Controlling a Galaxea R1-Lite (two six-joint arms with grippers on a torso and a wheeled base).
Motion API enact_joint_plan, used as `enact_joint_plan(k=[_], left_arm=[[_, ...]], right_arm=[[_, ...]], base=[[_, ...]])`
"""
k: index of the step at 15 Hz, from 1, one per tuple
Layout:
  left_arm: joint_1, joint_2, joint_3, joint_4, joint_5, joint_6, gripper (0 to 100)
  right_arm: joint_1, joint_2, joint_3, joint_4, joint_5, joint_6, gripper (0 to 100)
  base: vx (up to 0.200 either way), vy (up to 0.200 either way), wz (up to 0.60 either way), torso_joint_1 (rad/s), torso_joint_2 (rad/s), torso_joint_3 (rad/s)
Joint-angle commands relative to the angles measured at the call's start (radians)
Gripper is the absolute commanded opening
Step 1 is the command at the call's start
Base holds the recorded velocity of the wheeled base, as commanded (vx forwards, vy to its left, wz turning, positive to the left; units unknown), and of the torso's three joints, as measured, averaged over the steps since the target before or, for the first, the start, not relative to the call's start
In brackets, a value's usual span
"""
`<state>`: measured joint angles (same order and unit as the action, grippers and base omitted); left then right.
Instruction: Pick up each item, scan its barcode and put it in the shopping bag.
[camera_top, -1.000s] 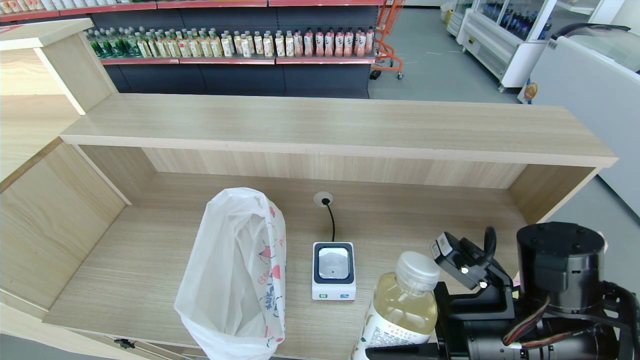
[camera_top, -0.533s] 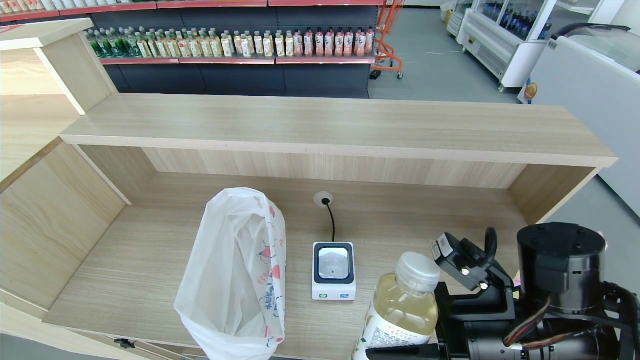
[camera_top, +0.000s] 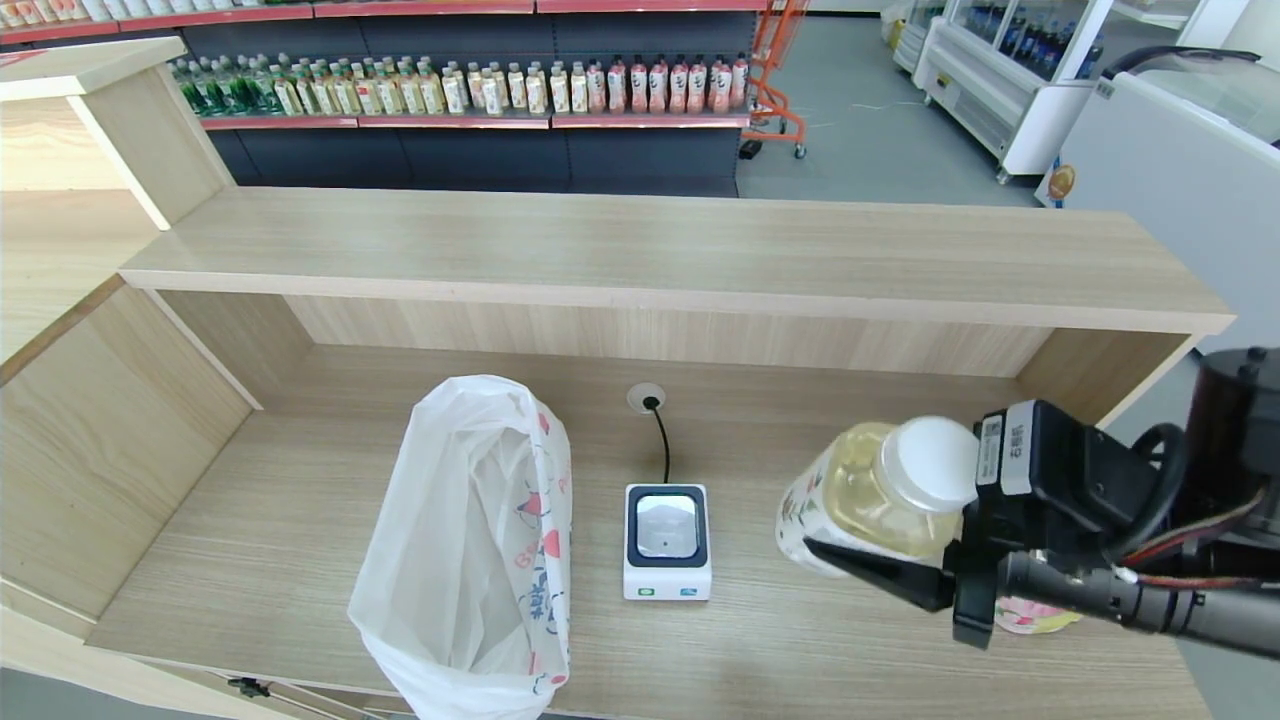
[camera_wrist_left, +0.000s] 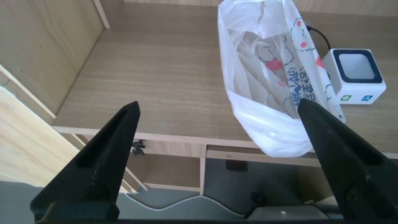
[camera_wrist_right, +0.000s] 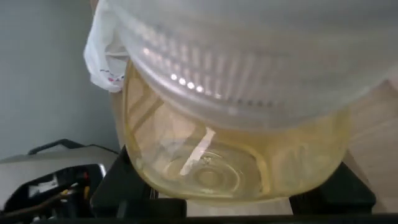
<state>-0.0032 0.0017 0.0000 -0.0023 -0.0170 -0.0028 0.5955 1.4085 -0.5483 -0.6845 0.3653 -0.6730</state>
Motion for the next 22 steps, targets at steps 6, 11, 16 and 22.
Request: enact_joint_plan(k=[6, 11, 16, 22], left_arm=[[0.000, 0.000, 0.000, -0.001, 0.000, 0.000, 100], [0.000, 0.000, 0.000, -0.001, 0.000, 0.000, 100], [0.000, 0.000, 0.000, -0.001, 0.000, 0.001, 100], [0.000, 0.000, 0.000, -0.001, 0.000, 0.001, 100]], right_arm=[[0.003, 0.184, -0.185, -0.081, -0.063, -0.479, 0], [0.015, 0.274, -0.147, -0.214, -0.106, -0.611, 0], [0.098, 0.443, -0.137, -0.418, -0.155, -0.609, 0], [0.107, 0.501, -0.094, -0.500, -0.164, -0.609, 0]], base=[[0.000, 0.000, 0.00, 0.000, 0.00, 0.000], [0.000, 0.000, 0.00, 0.000, 0.00, 0.000], [0.000, 0.000, 0.00, 0.000, 0.00, 0.000], [0.000, 0.100, 0.00, 0.000, 0.00, 0.001]])
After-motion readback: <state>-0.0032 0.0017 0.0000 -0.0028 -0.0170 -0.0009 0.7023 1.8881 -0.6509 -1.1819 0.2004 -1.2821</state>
